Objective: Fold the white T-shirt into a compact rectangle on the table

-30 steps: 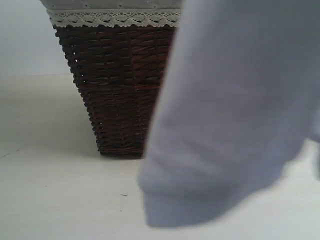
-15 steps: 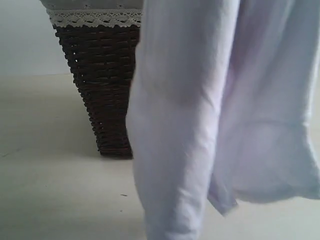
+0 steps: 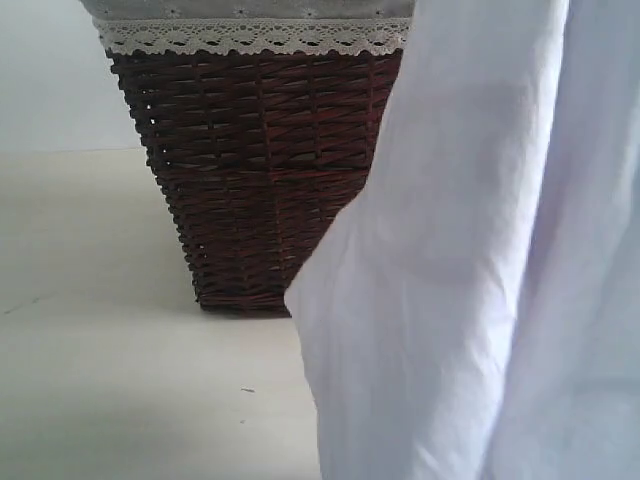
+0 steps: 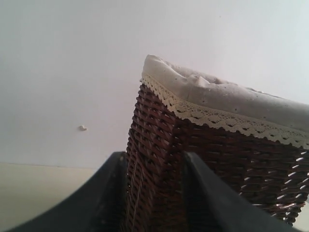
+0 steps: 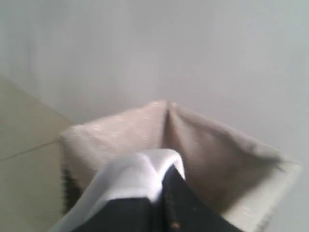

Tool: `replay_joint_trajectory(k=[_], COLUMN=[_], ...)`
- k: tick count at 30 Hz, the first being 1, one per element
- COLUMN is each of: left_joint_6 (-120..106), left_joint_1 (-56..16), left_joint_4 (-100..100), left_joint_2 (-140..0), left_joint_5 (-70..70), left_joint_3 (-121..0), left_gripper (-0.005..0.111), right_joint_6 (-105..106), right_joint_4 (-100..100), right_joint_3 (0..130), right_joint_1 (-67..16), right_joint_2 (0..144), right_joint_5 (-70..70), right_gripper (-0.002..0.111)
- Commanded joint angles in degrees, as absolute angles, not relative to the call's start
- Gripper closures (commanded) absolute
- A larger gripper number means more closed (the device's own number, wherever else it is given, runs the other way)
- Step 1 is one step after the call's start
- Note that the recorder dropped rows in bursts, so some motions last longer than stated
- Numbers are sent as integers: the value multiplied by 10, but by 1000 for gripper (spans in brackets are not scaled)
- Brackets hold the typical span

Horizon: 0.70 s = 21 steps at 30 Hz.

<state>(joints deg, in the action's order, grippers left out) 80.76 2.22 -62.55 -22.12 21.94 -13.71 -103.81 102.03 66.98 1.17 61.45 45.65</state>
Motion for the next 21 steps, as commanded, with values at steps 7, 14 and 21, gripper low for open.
replay_joint_trajectory(k=[7,14,21], left_joint_6=[811,810,811], left_joint_1=[21,21,21], left_joint_4=[-629,-628,-628], left_joint_2=[-228,-249,-249], left_joint_5=[228,229,229], left_joint_3=[-135,-135,-135], left_gripper=[68,68,68], right_joint_6=[-1006,-1082,-1001], right_joint_4=[999,999,999], right_joint_3=[642,544,284], right_joint_1=[97,8,-149], right_joint_2=[579,558,507], right_joint_5=[336,633,406], right_gripper=[108,108,108])
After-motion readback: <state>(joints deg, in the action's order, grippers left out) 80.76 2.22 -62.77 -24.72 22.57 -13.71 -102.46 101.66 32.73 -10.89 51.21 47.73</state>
